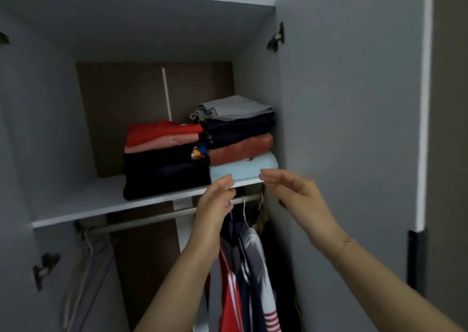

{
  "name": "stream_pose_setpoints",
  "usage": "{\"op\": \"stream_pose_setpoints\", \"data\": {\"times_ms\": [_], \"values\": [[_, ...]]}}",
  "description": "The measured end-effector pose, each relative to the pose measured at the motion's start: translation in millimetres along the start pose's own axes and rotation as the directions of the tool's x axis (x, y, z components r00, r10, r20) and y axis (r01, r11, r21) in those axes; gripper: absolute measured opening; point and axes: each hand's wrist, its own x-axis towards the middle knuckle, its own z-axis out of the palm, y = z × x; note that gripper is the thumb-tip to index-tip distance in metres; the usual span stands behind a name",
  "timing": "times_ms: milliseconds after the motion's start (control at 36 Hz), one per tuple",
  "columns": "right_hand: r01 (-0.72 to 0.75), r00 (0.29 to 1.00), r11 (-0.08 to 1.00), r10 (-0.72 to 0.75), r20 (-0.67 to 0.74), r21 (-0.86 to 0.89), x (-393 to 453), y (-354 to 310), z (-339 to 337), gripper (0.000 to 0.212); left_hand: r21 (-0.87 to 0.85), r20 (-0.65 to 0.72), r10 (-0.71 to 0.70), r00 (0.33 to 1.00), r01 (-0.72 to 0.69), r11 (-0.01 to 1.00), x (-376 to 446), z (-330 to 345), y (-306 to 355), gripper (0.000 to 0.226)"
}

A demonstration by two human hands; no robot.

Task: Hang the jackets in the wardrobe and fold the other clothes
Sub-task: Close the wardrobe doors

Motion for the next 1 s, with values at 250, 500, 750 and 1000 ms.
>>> {"op": "stream_pose_setpoints", "data": {"times_ms": [250, 500, 750, 1000], "values": [[0.401, 0.814, 0.692, -0.570, -0.113, -0.600, -61.4, -7.5, -147.2, 0.037, -0.187, 0.018, -0.038, 0.999, 0.040, 0.982, -75.4, 139.0, -15.3, 0.028], [0.059, 0.927, 0.959, -0.156, -0.341, -0.279, -81.3, 36.6, -213.6, 0.063, -0.148, -0.012, -0.106, 0.994, 0.103, 0.984, -120.8, 192.3, -24.9, 0.031], [-0.052, 0.922, 0.936, -0.088, -0.376, -0.347, -89.8, 69.0, -186.5, 0.023, -0.207, -0.189, -0.165, 0.968, 0.124, 0.970, -140.0, 171.2, -39.5, 0.033], [0.010, 0.964, 0.936, -0.103, -0.246, -0.352, -108.0, 66.9, -104.5, 0.053, -0.114, -0.299, -0.096, 0.950, 0.064, 0.991, -158.1, 111.9, -40.3, 0.028]]}}
